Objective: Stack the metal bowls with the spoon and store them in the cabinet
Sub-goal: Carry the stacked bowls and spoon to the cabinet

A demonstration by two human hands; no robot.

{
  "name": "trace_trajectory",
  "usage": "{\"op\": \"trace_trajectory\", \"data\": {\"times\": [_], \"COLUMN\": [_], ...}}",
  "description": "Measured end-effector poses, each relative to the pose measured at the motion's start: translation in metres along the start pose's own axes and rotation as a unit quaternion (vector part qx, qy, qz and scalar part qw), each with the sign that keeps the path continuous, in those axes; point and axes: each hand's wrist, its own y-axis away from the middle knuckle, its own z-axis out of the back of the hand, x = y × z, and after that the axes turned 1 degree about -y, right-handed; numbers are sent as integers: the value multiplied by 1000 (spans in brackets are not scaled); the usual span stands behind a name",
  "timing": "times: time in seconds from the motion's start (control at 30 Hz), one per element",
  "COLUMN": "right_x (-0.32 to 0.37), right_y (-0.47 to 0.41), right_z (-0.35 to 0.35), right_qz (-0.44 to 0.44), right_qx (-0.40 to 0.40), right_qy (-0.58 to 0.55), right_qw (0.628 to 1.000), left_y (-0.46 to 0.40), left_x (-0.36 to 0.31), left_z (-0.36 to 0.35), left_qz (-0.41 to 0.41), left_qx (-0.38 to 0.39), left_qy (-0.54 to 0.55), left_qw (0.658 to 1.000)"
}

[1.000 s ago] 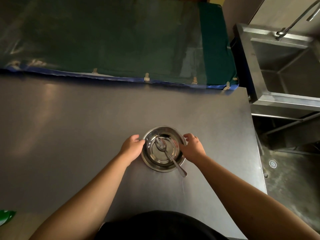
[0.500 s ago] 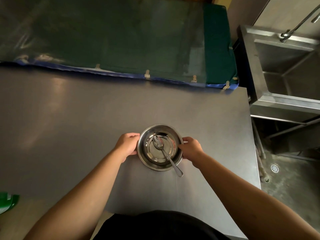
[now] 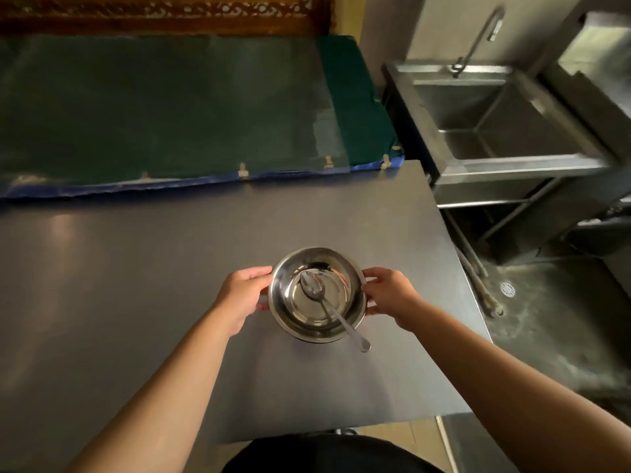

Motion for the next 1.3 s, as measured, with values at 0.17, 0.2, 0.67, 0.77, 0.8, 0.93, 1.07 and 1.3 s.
{"op": "trace_trajectory", "data": {"times": [0.17, 0.2, 0.67, 0.77, 0.8, 0.93, 1.07, 1.3], "right_x": [-12, -15, -104, -142, -154, -216, -282, -394], "right_y": [46, 57, 237, 277, 288, 348, 415, 532], "right_z": [20, 25, 138, 170, 179, 229, 273, 329], "right_qz": [11, 17, 54, 54, 52, 39, 40, 10], "right_qx": [-62, -73, -307, -350, -362, -416, -474, -557], "right_qy": [-56, -67, -241, -273, -279, -304, -315, -320], "right_qw": [996, 995, 919, 894, 888, 856, 821, 766], "left_y": [14, 19, 114, 149, 161, 225, 297, 429], "left_x": [-32, -40, -78, -70, -67, -41, -6, 64], "left_z": [-15, -20, -198, -256, -271, -354, -433, -549], "left_qz": [-34, -39, -102, -107, -106, -101, -98, -100], "left_qx": [89, 107, 337, 390, 406, 475, 527, 600], "left_qy": [-25, -34, -174, -191, -197, -221, -231, -261], "left_qw": [995, 993, 920, 894, 886, 846, 812, 750]}}
